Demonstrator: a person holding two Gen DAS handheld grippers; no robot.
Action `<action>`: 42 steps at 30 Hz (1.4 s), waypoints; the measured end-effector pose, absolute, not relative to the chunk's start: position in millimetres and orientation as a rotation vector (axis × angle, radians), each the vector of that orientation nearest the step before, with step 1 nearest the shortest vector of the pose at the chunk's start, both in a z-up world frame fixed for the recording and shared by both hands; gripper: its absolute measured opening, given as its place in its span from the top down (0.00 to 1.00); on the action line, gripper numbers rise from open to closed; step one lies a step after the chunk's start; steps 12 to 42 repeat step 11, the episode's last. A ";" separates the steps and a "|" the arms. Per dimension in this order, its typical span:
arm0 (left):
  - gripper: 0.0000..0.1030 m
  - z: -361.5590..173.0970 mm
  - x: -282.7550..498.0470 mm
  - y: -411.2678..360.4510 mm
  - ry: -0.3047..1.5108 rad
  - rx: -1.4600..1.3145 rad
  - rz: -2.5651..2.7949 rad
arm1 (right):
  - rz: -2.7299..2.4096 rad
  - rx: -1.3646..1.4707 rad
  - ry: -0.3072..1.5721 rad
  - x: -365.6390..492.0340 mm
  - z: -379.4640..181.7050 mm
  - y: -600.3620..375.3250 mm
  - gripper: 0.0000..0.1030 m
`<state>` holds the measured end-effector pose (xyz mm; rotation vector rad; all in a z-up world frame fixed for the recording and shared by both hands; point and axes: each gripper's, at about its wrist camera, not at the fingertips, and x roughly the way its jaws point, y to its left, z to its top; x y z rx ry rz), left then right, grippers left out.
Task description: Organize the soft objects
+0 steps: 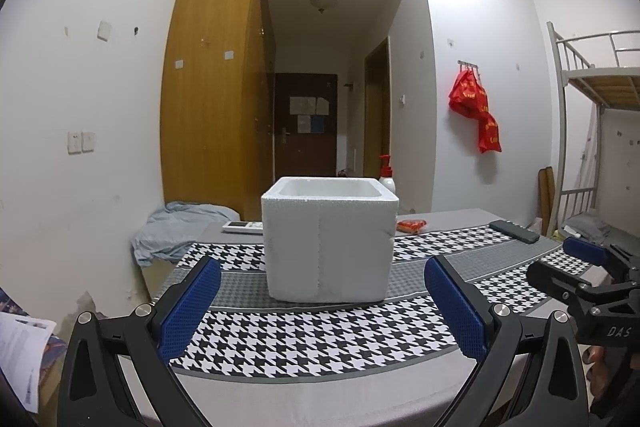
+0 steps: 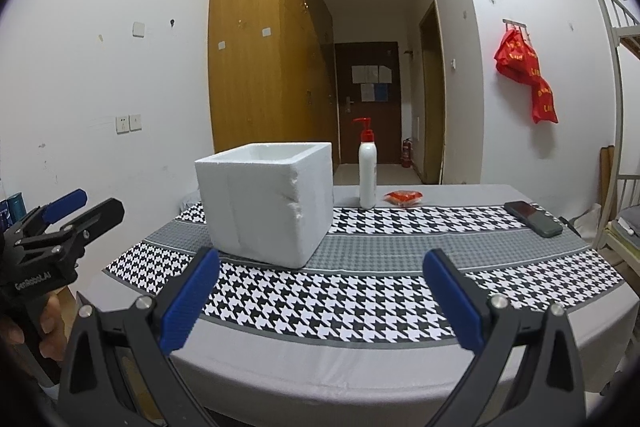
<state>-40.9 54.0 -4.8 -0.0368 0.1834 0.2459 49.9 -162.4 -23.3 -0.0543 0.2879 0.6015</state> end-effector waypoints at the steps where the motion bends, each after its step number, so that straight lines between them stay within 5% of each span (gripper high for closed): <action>1: 0.01 -4.4 -41.3 53.9 0.182 -0.034 0.251 | 0.604 -0.054 0.286 49.1 -22.9 -162.1 0.00; 42: 0.01 -5.4 -39.0 51.9 0.186 -0.022 0.254 | 0.602 -0.057 0.294 51.2 -24.9 -161.3 0.00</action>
